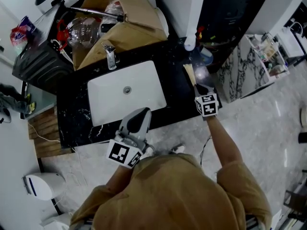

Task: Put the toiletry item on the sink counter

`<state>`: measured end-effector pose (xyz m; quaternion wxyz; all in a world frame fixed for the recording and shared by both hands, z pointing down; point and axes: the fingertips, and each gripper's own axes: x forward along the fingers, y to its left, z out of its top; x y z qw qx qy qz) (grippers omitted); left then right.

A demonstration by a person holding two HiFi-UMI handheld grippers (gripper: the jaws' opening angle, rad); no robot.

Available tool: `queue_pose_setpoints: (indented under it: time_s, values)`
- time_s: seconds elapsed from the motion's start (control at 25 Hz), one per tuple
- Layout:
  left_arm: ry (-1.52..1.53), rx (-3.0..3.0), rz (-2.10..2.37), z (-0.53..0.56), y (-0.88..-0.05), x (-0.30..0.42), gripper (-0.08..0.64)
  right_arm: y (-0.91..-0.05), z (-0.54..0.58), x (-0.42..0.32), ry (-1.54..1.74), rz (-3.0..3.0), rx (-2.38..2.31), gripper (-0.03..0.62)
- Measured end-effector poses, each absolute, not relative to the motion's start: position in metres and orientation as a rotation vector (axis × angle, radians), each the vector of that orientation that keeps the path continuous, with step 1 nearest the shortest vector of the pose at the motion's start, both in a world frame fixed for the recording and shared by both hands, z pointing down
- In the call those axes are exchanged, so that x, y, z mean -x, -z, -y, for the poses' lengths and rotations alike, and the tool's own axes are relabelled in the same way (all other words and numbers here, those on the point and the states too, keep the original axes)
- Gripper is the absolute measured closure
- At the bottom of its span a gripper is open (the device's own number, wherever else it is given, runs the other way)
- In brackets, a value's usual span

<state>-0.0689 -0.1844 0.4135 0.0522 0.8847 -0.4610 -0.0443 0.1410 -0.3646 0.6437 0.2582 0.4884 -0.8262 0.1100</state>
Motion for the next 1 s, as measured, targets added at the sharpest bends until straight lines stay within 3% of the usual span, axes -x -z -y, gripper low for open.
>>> queue_pose_setpoints:
  time_s: [0.24,0.56,0.68,0.8,1.0]
  values:
    - [0.128,-2.682,1.389,0.185,-0.418,0.064,0.557,-0.653,0.368,-0.136,-0.284,2.158,-1.287,0.563]
    - [0.146,-2.700,1.361,0.187,-0.415,0.057,0.557,-0.647,0.374,-0.125,-0.303,2.144,-1.272,0.502]
    - [0.141,-2.702,1.353,0.187,-0.415,0.058,0.557,-0.651,0.374,-0.126,-0.322,2.133,-1.265,0.380]
    - [0.138,-2.705,1.346,0.185,-0.415,0.058,0.557,-0.652,0.367,-0.136,-0.365,2.144,-1.299,0.302]
    - [0.136,-2.714,1.327,0.184,-0.416,0.060,0.557,-0.635,0.350,-0.145,-0.362,2.182,-1.368,0.270]
